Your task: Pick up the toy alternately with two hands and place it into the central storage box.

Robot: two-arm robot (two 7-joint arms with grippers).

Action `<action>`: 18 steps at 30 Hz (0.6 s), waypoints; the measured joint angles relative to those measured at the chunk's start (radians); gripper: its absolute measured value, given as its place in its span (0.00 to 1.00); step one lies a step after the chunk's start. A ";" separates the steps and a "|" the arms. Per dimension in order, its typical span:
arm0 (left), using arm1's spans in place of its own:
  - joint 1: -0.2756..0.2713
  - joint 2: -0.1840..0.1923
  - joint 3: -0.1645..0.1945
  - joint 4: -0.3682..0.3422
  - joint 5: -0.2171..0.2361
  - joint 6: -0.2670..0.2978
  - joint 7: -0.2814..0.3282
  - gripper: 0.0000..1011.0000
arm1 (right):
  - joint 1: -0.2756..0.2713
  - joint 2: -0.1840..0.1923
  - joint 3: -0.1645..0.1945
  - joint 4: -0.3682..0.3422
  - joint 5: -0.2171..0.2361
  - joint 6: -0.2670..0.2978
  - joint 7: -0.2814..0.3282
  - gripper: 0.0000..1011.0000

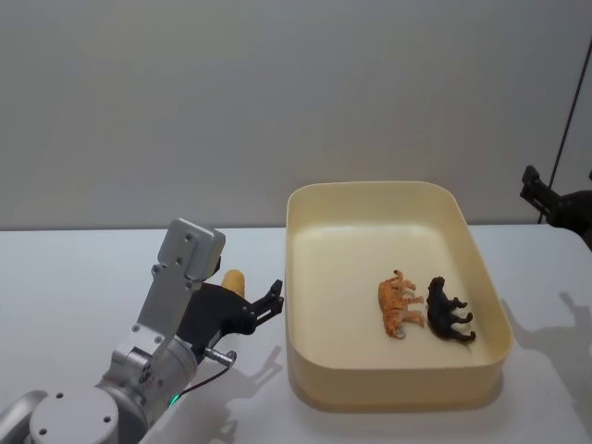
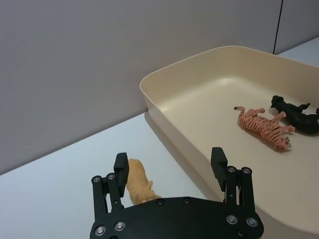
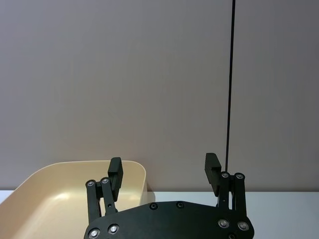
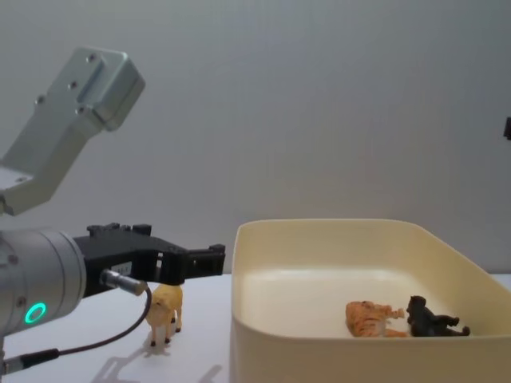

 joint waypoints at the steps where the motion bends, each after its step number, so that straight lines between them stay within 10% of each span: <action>1: -0.006 -0.004 -0.001 0.008 -0.002 0.009 -0.003 0.99 | 0.000 0.000 0.000 0.000 0.000 0.000 0.000 0.99; 18: -0.078 -0.054 -0.013 0.112 0.014 0.108 -0.040 0.99 | -0.001 0.001 0.002 -0.002 0.002 0.000 -0.002 0.99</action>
